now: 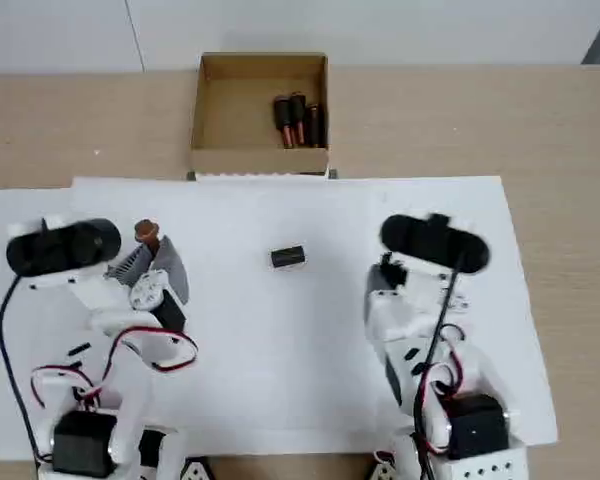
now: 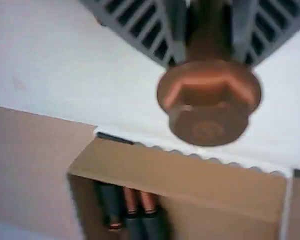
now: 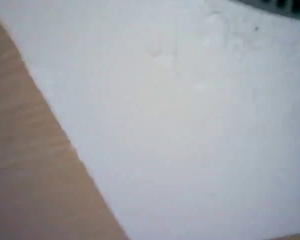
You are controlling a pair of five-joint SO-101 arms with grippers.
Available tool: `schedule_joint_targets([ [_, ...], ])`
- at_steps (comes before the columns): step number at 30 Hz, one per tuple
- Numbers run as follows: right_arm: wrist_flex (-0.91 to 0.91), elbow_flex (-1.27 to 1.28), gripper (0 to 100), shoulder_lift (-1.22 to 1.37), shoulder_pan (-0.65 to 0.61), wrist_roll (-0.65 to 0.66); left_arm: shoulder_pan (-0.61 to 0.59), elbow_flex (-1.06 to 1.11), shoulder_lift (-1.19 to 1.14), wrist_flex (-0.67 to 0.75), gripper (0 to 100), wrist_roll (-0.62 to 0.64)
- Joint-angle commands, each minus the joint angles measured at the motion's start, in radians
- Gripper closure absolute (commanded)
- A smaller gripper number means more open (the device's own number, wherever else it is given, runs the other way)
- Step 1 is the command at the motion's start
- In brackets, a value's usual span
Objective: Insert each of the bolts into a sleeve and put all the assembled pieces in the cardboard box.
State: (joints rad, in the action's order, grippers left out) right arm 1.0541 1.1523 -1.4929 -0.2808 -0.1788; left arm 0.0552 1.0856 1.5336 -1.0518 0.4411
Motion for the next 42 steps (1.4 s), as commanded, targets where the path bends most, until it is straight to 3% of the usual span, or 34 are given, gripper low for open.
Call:
schedule_joint_targets([
  [1, -0.087, 0.046, 99.5, -0.033, -0.070, 0.008, 0.057, 0.059, 0.104, 0.069, 99, -0.008],
  [8, -0.269, 0.233, 99.5, -0.071, -0.196, 0.100, 0.133, 0.289, 0.290, 0.109, 99, -0.009],
  [17, -0.314, 0.359, 99.5, -0.133, -0.398, 0.180, 0.140, 0.334, 0.282, 0.288, 99, 0.049],
  [26, -0.384, 0.485, 99.5, -0.263, -0.424, 0.196, 0.212, 0.403, 0.282, 0.425, 99, 0.232],
  [32, -0.386, 0.531, 99.5, -0.323, -0.466, 0.252, 0.334, 0.449, 0.282, 0.433, 99, 0.255],
  [42, -0.386, 0.526, 99.5, -0.321, -0.467, 0.265, 0.345, 0.460, 0.281, 0.430, 99, 0.255],
])
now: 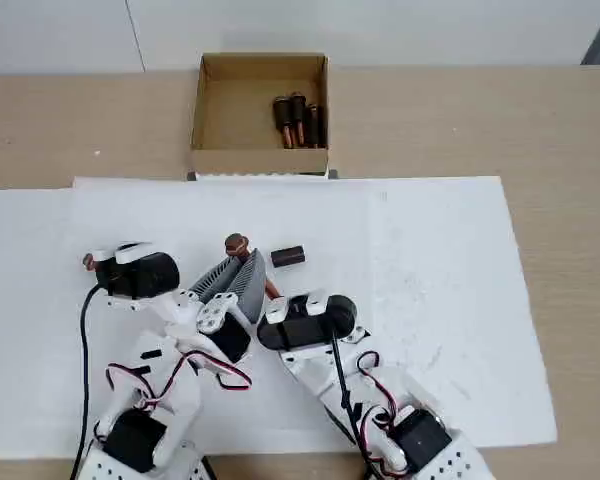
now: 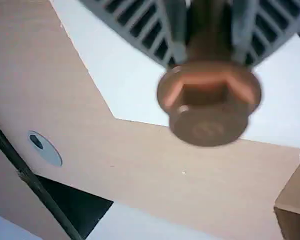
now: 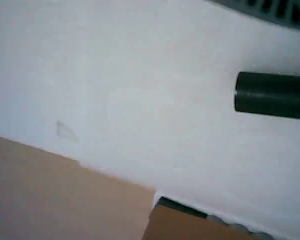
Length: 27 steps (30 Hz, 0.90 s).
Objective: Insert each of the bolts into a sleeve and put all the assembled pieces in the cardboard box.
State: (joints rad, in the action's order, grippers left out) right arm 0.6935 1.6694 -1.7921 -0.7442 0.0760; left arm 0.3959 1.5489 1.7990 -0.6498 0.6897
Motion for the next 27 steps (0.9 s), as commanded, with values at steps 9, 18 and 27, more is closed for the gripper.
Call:
schedule_joint_targets([
  [9, -0.025, 0.003, 99.5, -0.022, -0.004, 0.011, 0.009, 0.064, 0.015, 0.029, 99, 0.025],
  [18, -0.025, 0.005, 99.5, -0.022, -0.004, 0.011, 0.086, 0.062, 0.017, 0.028, 99, 0.041],
  [27, -0.025, 0.003, 99.5, -0.022, -0.001, 0.011, 0.110, 0.065, 0.014, -0.017, 99, 0.038],
])
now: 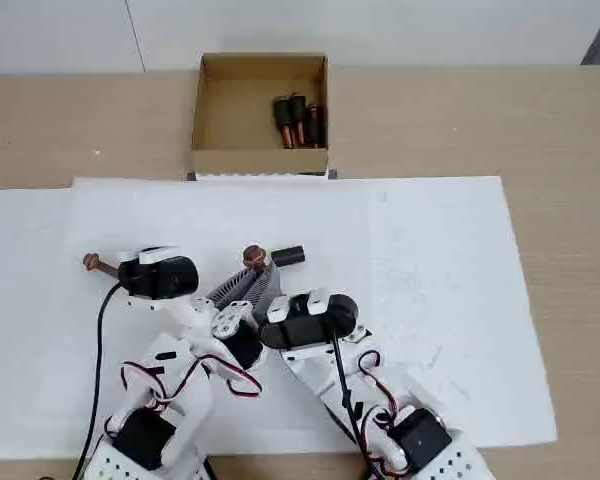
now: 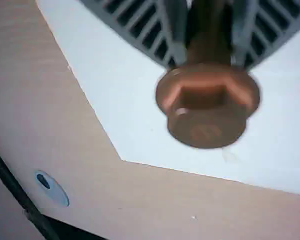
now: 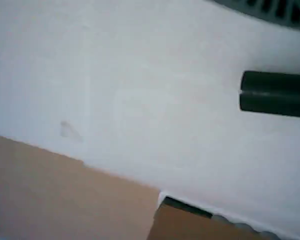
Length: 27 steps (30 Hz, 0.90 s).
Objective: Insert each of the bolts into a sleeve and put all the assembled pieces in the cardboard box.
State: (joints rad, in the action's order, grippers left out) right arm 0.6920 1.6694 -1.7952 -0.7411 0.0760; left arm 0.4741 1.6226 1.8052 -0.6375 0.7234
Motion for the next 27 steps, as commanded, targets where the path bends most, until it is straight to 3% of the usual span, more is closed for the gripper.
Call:
schedule_joint_targets([
  [1, -0.024, 0.003, 99.5, -0.019, -0.004, 0.011, 0.048, -0.008, 0.008, -0.054, 99, 0.005],
  [7, -0.024, 0.005, 99.5, -0.019, -0.002, 0.011, 0.101, 0.002, 0.009, -0.175, 99, -0.017],
  [15, -0.024, 0.009, 99.5, -0.019, -0.002, 0.011, 0.095, 0.018, 0.009, -0.178, 99, -0.086],
  [21, -0.024, 0.012, 99.5, -0.019, -0.002, 0.011, 0.094, 0.021, 0.009, -0.184, 82, -0.137],
  [27, -0.024, 0.012, 99.5, -0.018, -0.001, 0.011, -0.005, 0.015, 0.009, -0.180, 80, -0.233],
])
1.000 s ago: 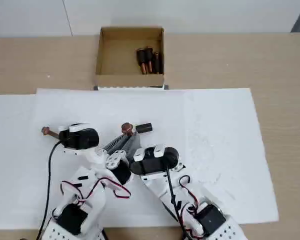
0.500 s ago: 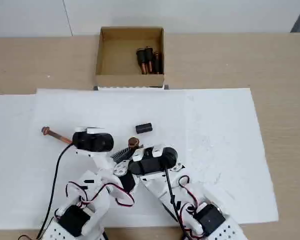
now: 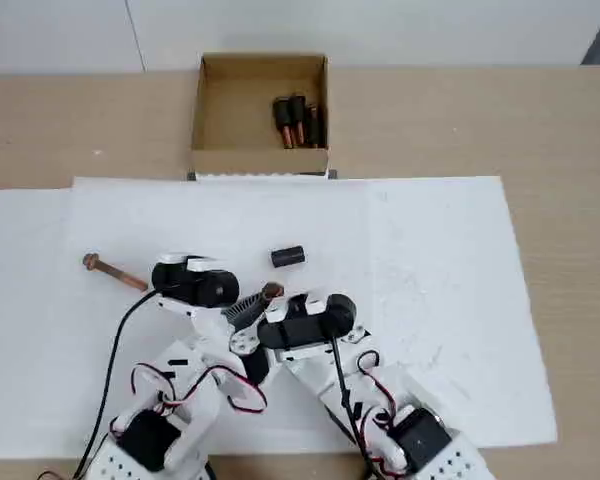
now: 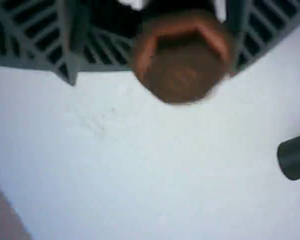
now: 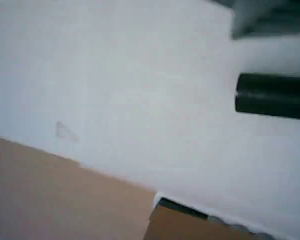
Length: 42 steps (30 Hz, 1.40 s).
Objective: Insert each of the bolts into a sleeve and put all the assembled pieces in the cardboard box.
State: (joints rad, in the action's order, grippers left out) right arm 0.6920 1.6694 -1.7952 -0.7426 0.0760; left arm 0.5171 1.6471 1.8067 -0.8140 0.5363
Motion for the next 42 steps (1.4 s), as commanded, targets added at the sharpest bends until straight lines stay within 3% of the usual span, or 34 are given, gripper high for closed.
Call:
schedule_joint_targets([
  [1, -0.024, 0.012, 99.5, -0.018, 0.001, 0.011, -0.069, -0.012, 0.008, -0.003, 80, -0.061],
  [12, -0.024, 0.006, 99.5, -0.018, 0.007, 0.012, -0.121, -0.163, 0.005, -0.009, 80, -0.089],
  [20, -0.022, 0.003, 99.5, -0.018, 0.133, 0.009, -0.124, -0.328, 0.006, -0.057, 83, -0.089],
  [25, -0.016, -0.008, 99.5, -0.018, 0.136, 0.008, -0.230, -0.320, 0.006, -0.052, 100, -0.089],
  [30, -0.012, -0.012, 99.5, -0.015, 0.176, 0.006, -0.359, -0.269, 0.005, -0.058, 99, -0.089],
  [34, 0.013, -0.034, 99.5, -0.015, 0.262, 0.006, -0.385, -0.162, 0.006, -0.058, 99, -0.107],
  [42, 0.302, -0.199, 99.5, -0.013, 0.349, -0.061, -0.385, -0.031, 0.006, -0.089, 99, -0.299],
])
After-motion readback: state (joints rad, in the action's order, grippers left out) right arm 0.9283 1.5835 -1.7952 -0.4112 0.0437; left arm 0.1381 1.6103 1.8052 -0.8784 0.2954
